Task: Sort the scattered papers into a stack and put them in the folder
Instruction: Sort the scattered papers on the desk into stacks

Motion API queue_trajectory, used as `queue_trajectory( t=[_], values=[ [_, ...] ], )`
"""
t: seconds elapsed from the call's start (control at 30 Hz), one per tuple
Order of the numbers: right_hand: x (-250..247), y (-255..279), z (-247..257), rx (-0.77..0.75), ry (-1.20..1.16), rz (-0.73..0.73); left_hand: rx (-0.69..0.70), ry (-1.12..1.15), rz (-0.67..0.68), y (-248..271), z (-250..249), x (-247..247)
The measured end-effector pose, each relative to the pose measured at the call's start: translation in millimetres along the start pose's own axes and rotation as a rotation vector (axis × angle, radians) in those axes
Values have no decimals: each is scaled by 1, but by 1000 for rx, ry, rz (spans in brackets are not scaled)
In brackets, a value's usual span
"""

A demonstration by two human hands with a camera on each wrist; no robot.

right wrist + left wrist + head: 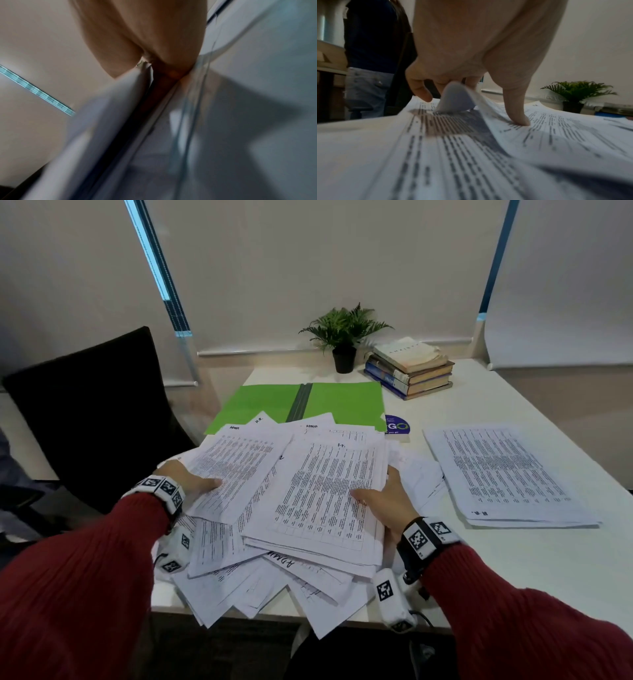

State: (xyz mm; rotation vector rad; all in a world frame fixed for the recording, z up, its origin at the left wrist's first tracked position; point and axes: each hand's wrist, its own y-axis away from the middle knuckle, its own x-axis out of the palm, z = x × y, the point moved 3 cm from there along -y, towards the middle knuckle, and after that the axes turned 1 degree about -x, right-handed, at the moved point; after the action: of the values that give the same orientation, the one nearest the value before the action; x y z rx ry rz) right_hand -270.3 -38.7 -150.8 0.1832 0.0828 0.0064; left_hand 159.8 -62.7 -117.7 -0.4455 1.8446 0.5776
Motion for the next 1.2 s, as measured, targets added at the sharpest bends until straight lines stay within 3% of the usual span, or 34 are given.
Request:
queue_trajectory(
  t=[0.23,0.4,0.53,0.6,0.7,0.83,0.93,1.07,1.2],
  values=[
    [0,3,1,10,22,0,38,46,-50,22,-18,-15],
    [-1,4,4,-8,-25,2,158,513,-294,46,-38,-52],
    [1,7,7,-77,-10,19,226,933,-247,79,-56,-72],
    [3,10,9,-75,24,-1,230,1001,-198,102,-68,-66],
    [2,10,14,-7,50,-25,224,968,-104,126,-84,-37],
    [0,7,13,144,-144,8,187,853,56,142,-95,22],
    [1,-1,3,115,-164,34,219,737,150,152,-106,45],
    [-5,2,9,13,-27,7,257,517,55,153,-108,30],
    [-42,1,36,-45,-3,-36,131,267,22,133,-73,6]
  ],
)
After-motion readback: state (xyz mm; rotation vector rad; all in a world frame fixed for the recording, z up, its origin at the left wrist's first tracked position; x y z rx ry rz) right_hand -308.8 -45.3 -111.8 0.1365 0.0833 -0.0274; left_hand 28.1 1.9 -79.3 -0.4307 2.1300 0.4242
